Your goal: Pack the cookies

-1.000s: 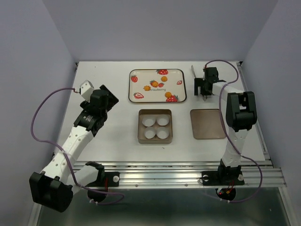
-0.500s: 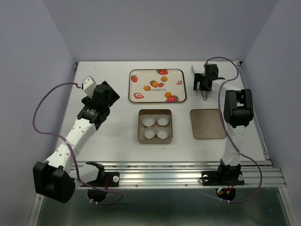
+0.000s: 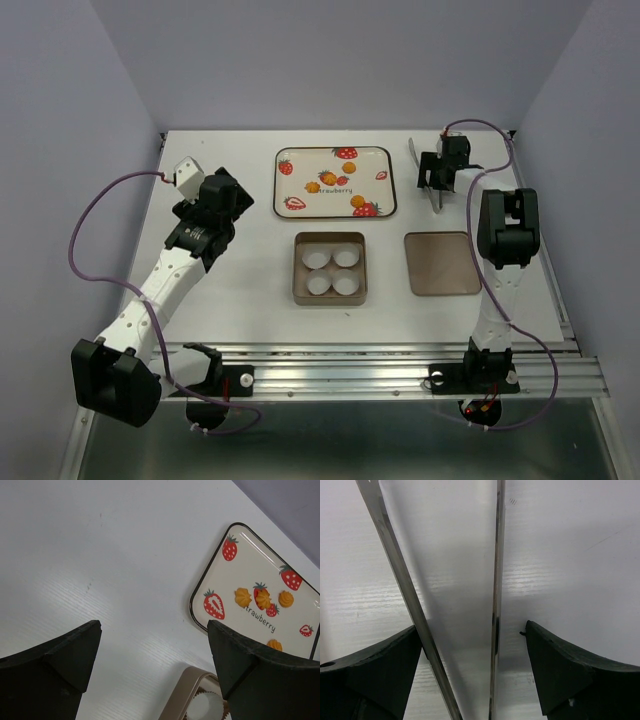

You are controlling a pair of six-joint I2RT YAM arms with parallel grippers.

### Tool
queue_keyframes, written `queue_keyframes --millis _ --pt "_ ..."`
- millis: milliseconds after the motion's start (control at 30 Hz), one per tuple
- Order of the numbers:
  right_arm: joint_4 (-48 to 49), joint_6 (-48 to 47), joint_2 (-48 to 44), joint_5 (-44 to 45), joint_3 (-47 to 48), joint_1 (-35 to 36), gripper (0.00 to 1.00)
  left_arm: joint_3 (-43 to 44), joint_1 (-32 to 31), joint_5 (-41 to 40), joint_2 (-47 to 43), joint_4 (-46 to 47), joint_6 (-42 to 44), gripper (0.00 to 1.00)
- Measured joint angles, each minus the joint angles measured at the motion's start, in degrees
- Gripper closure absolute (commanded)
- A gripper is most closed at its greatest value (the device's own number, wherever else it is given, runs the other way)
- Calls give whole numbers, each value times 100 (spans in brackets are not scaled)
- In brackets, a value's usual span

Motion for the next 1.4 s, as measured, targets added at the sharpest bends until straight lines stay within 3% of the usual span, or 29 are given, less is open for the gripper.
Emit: queue_keyframes --millis 267,433,633,833,1100,1400 --pt "68 -136 63 -94 61 -2 27 0 0 -33 2 -2 -2 1" --pt "105 -168 74 -92 66 -2 45 0 0 -72 2 -4 -4 1" --pt "149 -275 74 -96 55 -11 58 0 0 -90 2 -4 -4 1" --pt "199 -297 -101 -138 -186 -22 64 0 0 -68 -4 -2 -4 1" --pt "-72 -37 -1296 -22 -1154 -22 77 -2 0 68 -225 -2 -4 1" --pt "-264 330 -3265 -223 -1853 -22 75 -11 0 227 -476 -48 -4 1"
